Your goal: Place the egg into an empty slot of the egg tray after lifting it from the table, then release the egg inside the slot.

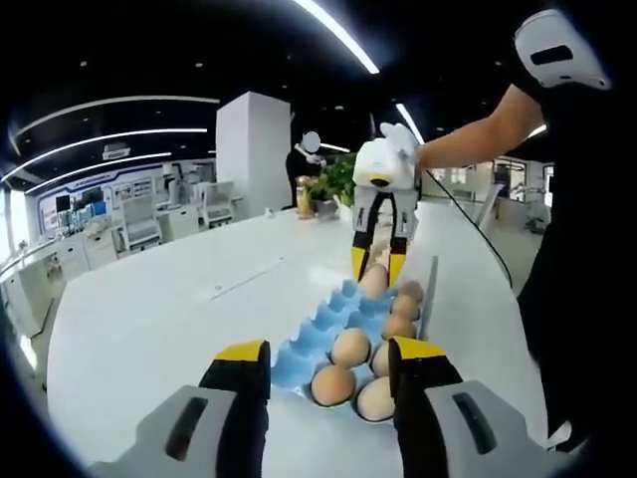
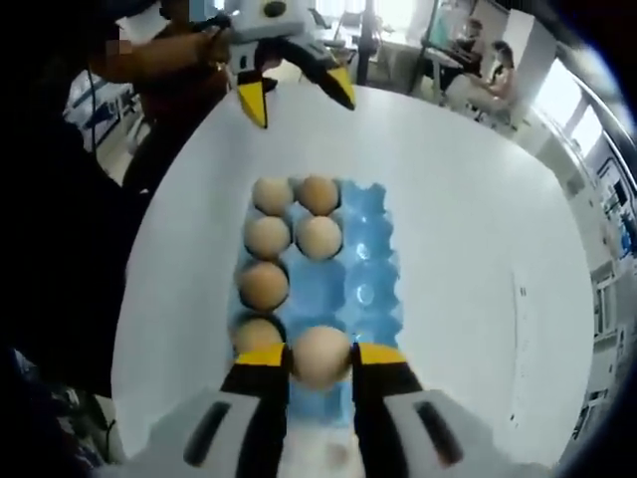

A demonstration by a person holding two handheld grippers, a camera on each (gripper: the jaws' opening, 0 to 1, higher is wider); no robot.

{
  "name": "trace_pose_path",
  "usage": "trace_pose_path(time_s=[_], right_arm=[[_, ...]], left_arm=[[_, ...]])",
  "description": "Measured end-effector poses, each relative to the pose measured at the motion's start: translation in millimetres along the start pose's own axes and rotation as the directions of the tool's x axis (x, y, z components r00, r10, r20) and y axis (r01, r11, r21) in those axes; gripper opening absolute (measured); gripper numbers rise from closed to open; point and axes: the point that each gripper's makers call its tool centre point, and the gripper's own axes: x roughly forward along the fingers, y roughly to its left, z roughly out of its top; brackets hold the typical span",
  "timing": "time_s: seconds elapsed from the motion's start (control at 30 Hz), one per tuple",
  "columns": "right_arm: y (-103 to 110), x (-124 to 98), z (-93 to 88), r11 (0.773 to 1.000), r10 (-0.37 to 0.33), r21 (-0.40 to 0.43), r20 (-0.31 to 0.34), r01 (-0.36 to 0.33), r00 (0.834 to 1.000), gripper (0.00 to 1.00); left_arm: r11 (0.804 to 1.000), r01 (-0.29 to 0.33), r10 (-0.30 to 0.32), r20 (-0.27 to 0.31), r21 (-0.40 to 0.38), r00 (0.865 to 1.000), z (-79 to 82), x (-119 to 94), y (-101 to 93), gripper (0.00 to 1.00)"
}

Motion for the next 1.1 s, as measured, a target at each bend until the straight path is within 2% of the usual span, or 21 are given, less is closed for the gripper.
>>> trace_pose_path(time_s=[0.47,1.1], right_arm=[[1.3,14.0,25.4,0.999,0.024,-0.029,0.031,-0.023,0.999,0.24],[3.5,28.6,34.1,0.997,0.052,-0.054,0.017,-0.051,0.999,0.24]], left_arm=[[1.0,-0.009,0.009,-0.001,0.001,1.0,-0.6,-0.8,2.0,0.48],[1.0,-0.007,0.007,-0.003,0.002,1.0,-1.4,-2.8,1.4,0.48]])
